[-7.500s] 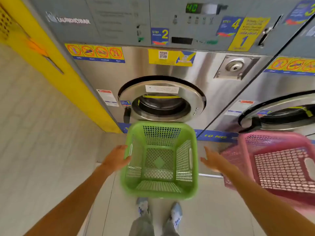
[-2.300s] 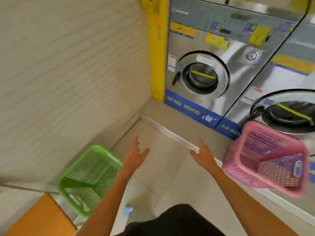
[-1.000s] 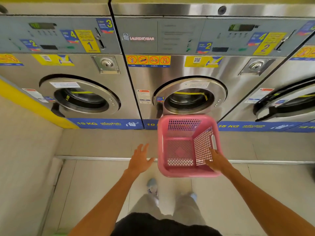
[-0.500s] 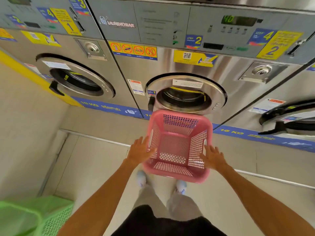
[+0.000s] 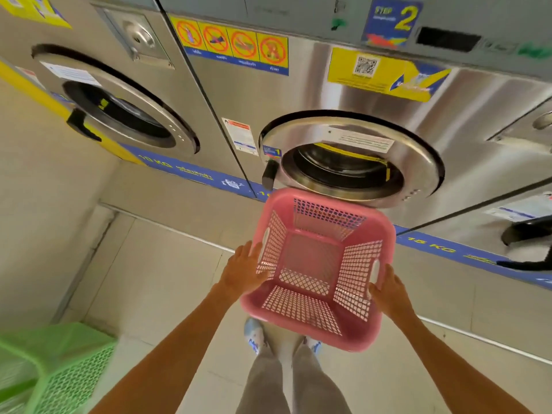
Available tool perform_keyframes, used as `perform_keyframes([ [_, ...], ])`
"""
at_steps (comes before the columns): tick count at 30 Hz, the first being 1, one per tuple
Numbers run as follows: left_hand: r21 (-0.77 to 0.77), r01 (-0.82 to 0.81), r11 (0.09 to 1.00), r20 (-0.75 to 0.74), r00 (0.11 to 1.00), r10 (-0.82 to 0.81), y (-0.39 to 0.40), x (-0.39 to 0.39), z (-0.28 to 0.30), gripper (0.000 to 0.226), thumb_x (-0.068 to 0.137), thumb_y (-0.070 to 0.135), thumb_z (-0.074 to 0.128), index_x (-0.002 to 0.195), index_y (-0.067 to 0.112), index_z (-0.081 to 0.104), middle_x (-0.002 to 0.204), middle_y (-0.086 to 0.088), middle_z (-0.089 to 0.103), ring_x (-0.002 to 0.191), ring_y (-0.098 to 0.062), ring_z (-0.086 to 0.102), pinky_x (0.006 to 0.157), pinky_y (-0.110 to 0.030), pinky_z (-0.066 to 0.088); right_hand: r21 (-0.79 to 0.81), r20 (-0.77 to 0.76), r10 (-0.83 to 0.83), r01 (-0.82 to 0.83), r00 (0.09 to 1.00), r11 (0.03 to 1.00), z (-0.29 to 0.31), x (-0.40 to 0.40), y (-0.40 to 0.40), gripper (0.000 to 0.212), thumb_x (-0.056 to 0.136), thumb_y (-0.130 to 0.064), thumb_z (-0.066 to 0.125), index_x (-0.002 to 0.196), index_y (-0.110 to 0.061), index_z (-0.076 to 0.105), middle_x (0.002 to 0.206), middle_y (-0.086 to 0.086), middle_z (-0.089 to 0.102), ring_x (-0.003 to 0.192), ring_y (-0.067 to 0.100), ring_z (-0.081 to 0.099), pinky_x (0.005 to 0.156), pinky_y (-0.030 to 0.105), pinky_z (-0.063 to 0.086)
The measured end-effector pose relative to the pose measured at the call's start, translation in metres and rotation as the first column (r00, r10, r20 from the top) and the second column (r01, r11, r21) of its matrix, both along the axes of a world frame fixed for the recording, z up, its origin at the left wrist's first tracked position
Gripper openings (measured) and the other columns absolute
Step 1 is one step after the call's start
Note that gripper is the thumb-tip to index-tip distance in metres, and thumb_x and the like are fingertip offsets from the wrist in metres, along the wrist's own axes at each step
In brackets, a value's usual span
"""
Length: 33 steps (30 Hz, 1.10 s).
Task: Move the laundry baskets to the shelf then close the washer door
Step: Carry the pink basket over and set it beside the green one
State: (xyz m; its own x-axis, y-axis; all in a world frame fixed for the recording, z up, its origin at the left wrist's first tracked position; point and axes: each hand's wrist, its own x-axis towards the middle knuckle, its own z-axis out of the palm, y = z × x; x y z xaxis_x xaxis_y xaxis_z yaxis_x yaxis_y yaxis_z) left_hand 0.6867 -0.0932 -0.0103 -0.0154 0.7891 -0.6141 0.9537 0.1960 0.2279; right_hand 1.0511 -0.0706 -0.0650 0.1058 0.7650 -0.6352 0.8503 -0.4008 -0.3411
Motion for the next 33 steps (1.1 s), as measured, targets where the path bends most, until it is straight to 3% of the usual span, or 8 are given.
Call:
perform_keyframes([
  [3,0.028,-0.095,0.995,0.067,0.993,0.093,0.012,-0.008,-0.047,0.093,0.092,0.048,0.058,0.159,0.013,0.004,0.163,-0.018,0.015,0.150,-0.038,0.017,0.117,-0.052,0.026,0.055,-0.027,-0.135,0.136,0.990,0.989,-0.020,-0.006,-0.001,0.065,0.089,-0.012,0.064,0.141,0.003,0.029,0.127,0.032,0.054,0.113,0.051,0.055,0.088,0.050,0.046],
  [7,0.095,-0.161,0.982,0.187,0.972,0.141,0.024,-0.021,-0.103,0.105,0.084,0.069,0.039,0.157,0.002,0.003,0.165,-0.015,0.011,0.150,-0.042,0.013,0.118,-0.056,0.022,0.201,-0.031,-0.238,0.239,0.971,0.950,-0.047,-0.009,-0.004,0.063,0.088,-0.004,0.058,0.141,0.000,0.024,0.122,0.034,0.056,0.104,0.053,0.060,0.081,0.052,0.049],
  [11,0.195,-0.280,0.940,0.302,0.929,0.214,0.021,-0.018,-0.136,0.093,0.090,0.014,0.065,0.159,0.010,0.003,0.165,-0.013,0.015,0.143,-0.041,0.031,0.105,-0.056,0.042,0.264,-0.023,-0.261,0.257,0.965,0.930,-0.076,-0.005,-0.014,0.071,0.089,0.000,0.049,0.149,-0.007,0.012,0.133,0.036,0.050,0.106,0.054,0.059,0.084,0.056,0.050],
  [17,0.247,-0.364,0.898,0.340,0.900,0.272,0.009,-0.009,-0.139,0.093,0.088,0.007,0.057,0.160,0.023,0.000,0.153,-0.017,0.035,0.116,-0.042,0.058,0.078,-0.051,0.057,0.273,-0.029,-0.331,0.326,0.943,0.905,-0.080,-0.007,-0.016,0.069,0.089,-0.002,0.051,0.149,-0.012,0.018,0.122,0.036,0.058,0.102,0.056,0.059,0.084,0.057,0.049],
  [21,0.221,-0.413,0.883,0.350,0.879,0.324,-0.018,-0.013,-0.120,0.101,0.085,0.002,0.057,0.158,0.034,-0.004,0.148,-0.015,0.041,0.109,-0.039,0.062,0.075,-0.051,0.057,0.234,-0.079,-0.417,0.424,0.905,0.875,-0.054,-0.014,-0.024,0.063,0.089,-0.002,0.052,0.145,-0.017,0.027,0.119,0.030,0.062,0.101,0.050,0.062,0.084,0.051,0.050],
  [24,0.185,-0.450,0.874,0.332,0.865,0.376,-0.050,-0.022,-0.088,0.099,0.087,0.002,0.058,0.159,0.031,-0.003,0.134,-0.018,0.050,0.099,-0.036,0.064,0.067,-0.040,0.056,0.203,-0.123,-0.427,0.444,0.896,0.873,-0.023,-0.027,-0.036,0.062,0.088,-0.001,0.053,0.144,-0.020,0.031,0.114,0.025,0.065,0.088,0.040,0.063,0.079,0.046,0.052],
  [27,0.174,-0.506,0.845,0.326,0.839,0.436,-0.087,-0.038,-0.045,0.091,0.092,0.007,0.059,0.159,0.027,0.001,0.134,-0.018,0.050,0.103,-0.034,0.063,0.072,-0.031,0.051,0.162,-0.148,-0.393,0.414,0.908,0.896,0.009,-0.046,-0.048,0.063,0.088,-0.002,0.054,0.145,-0.019,0.033,0.114,0.024,0.065,0.080,0.034,0.061,0.076,0.041,0.051],
  [33,0.275,-0.640,0.717,0.280,0.767,0.577,-0.172,-0.095,0.050,0.085,0.096,0.021,0.060,0.158,0.033,0.002,0.139,-0.014,0.051,0.112,-0.032,0.060,0.087,-0.045,0.055,0.096,-0.241,-0.197,0.226,0.950,0.970,0.078,-0.122,-0.069,0.065,0.088,-0.006,0.058,0.144,-0.026,0.031,0.118,0.020,0.067,0.092,0.039,0.068,0.085,0.049,0.055],
])
